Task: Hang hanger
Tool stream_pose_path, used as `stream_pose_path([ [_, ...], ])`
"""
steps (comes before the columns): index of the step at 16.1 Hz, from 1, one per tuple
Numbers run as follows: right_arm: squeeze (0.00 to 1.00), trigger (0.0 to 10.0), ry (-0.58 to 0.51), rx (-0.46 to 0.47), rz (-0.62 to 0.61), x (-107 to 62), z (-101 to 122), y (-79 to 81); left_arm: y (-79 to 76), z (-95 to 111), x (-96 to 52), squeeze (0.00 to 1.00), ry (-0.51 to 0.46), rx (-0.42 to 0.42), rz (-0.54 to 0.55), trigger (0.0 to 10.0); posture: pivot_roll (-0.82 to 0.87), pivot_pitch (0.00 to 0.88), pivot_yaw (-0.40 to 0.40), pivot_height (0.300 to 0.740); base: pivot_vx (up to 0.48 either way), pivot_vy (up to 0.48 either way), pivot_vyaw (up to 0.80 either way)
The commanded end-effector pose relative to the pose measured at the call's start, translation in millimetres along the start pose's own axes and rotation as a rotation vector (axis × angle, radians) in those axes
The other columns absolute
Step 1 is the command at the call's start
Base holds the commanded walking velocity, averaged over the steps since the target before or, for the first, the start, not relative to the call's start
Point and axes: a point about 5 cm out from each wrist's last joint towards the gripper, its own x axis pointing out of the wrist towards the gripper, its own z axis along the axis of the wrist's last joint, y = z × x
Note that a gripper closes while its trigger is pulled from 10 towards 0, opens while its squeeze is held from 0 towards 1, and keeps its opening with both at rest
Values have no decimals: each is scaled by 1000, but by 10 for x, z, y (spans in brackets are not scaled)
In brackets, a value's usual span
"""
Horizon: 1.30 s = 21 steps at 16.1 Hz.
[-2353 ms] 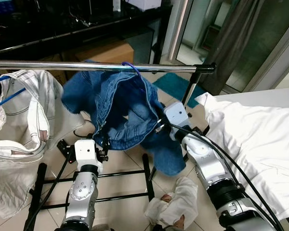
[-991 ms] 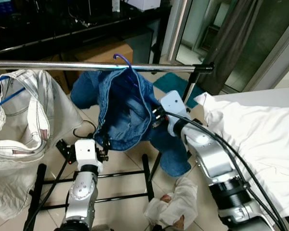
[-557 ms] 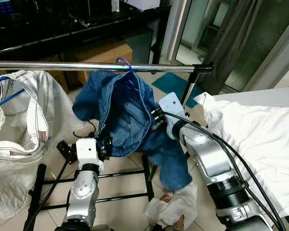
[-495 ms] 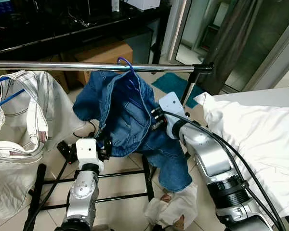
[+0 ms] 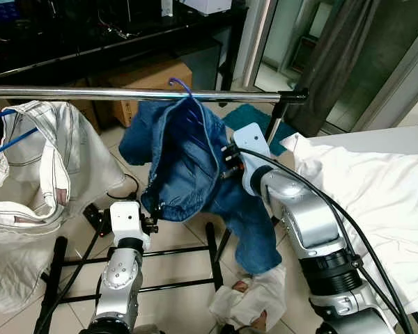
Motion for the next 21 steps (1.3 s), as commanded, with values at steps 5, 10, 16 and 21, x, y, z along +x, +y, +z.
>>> stream_pose_path([
  [5,0,10000,167,20,-41,-8,-183,-32,-50,4,-15,0,-6,14,-33,10000,166,29,-84,740,0,0,0],
  [10,0,10000,173,50,-54,-10,-180,-48,-37,-9,-41,0,-3,19,-30,10000,170,33,-85,740,0,0,0],
  [16,1000,10000,112,99,-28,-26,-167,-38,-63,-7,-38,0,-4,15,-33,10000,167,38,-87,740,0,0,0],
  [21,1000,10000,104,111,9,-59,-230,-36,-70,-6,-35,0,-4,14,-32,10000,165,38,-88,740,0,0,0],
])
